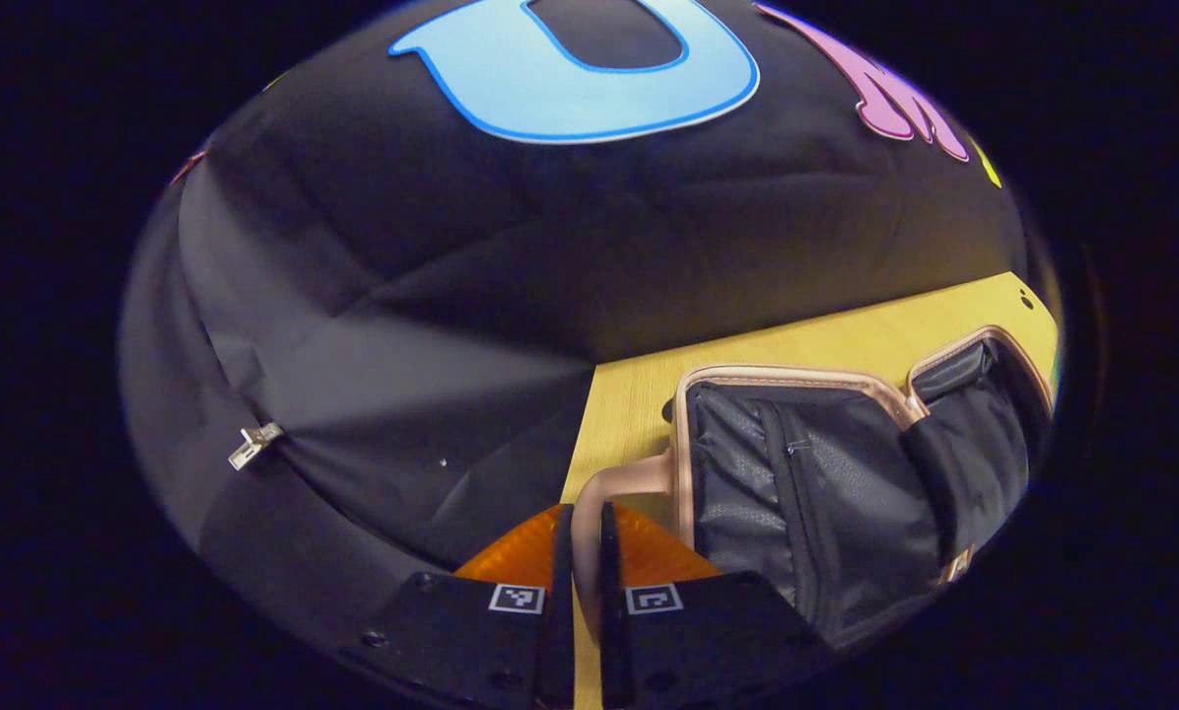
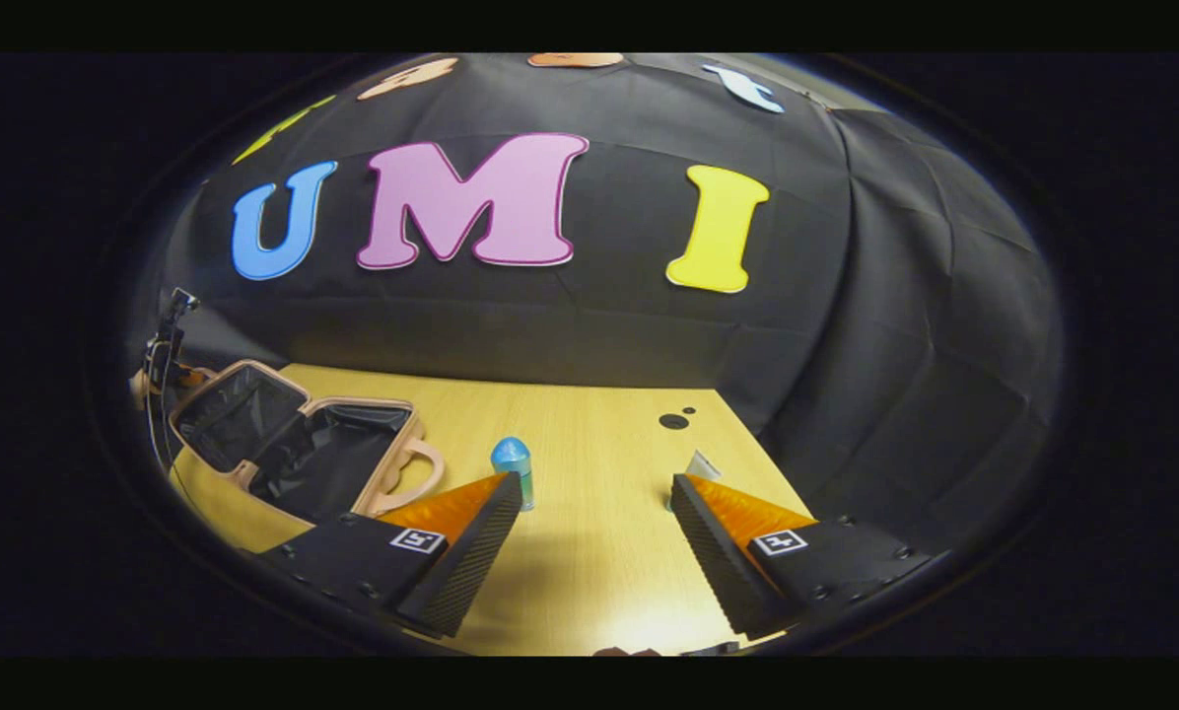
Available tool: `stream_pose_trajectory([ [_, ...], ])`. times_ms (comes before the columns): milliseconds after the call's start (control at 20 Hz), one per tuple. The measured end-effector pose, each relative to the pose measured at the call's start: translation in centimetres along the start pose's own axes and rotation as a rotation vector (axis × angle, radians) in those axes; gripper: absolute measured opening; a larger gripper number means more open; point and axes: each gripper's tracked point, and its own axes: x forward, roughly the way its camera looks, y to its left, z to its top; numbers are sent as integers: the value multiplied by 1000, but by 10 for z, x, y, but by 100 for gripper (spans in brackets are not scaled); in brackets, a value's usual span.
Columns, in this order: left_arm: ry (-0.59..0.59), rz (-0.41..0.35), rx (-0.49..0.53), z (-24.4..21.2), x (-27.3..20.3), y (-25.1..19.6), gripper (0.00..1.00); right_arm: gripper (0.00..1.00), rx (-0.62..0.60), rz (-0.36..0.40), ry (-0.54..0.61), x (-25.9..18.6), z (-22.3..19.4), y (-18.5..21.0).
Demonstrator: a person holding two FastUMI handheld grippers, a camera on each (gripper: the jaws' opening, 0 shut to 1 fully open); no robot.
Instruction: First open the suitcase, pack the skin care products into it, and then close the suitcase.
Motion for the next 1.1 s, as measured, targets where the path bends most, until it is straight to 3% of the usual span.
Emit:
stream_pose_trajectory([
  [150, 42, 18, -45, -25, 19, -3, 17, 97, -6, 8, 1, 3, -5, 7],
  [350, -54, 65, -65, 0, 7, -6, 31, 97, -29, 10, -2, 1, -8, 7],
  [400, -96, 40, -64, 20, -12, -18, 60, 97, -31, 7, -13, 1, -6, 5],
  [600, -290, -108, -39, 102, -103, -100, 99, 97, 19, -15, -25, 3, -3, -5],
  [700, -371, -190, -38, 123, -139, -154, 98, 97, 22, -32, -37, 6, -1, -13],
  [850, -443, -375, -68, 146, -192, -254, 98, 97, 37, -51, -52, 7, 2, -27],
  [950, -488, -479, -68, 147, -226, -318, 98, 96, 49, -64, -57, 10, 2, -39],
  [1100, -460, -608, -28, 129, -248, -416, 98, 97, 49, -81, -55, 18, -1, -57],
])
